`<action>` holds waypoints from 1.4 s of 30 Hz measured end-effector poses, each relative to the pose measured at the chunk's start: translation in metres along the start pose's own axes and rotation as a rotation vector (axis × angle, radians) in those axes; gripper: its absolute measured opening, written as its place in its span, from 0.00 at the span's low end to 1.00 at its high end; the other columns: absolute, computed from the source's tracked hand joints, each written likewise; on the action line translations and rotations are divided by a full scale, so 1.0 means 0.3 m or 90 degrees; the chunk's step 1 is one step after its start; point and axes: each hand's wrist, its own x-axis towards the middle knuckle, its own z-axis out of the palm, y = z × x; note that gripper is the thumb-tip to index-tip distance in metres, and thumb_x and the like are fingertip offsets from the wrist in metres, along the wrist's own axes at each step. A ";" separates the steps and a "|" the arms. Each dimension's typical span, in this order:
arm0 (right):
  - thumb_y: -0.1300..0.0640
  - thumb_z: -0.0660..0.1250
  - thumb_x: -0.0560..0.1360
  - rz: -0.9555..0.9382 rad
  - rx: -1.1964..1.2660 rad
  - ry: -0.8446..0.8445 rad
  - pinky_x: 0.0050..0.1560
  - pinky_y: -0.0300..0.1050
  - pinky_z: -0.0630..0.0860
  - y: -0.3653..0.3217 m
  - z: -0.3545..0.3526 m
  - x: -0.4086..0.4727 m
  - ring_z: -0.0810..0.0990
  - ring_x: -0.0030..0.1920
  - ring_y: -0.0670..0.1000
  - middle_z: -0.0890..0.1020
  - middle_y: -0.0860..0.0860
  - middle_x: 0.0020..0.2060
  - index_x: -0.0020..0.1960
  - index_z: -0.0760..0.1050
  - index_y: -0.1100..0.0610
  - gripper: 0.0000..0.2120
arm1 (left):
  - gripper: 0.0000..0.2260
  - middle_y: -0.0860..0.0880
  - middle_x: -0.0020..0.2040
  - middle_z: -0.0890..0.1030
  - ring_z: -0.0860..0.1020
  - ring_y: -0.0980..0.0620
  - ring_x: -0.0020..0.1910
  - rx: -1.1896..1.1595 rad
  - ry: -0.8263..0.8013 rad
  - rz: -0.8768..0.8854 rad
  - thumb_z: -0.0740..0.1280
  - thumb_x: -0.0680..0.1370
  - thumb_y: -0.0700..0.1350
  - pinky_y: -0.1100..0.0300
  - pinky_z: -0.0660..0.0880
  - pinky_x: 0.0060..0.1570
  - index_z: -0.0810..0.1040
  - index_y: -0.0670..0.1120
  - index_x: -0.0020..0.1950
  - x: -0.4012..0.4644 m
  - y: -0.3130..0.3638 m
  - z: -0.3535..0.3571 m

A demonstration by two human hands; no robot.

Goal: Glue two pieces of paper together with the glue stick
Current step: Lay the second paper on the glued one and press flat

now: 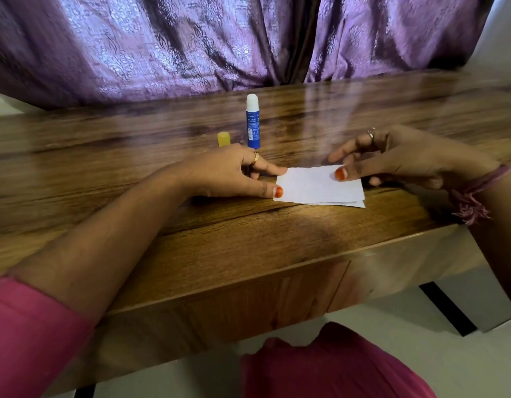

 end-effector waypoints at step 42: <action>0.56 0.79 0.56 -0.076 -0.061 0.105 0.31 0.31 0.72 0.030 0.030 -0.048 0.74 0.29 0.45 0.77 0.52 0.31 0.43 0.84 0.56 0.16 | 0.27 0.57 0.33 0.71 0.69 0.65 0.32 -0.024 0.038 -0.027 0.69 0.60 0.66 0.62 0.63 0.39 0.79 0.59 0.57 -0.007 0.009 0.014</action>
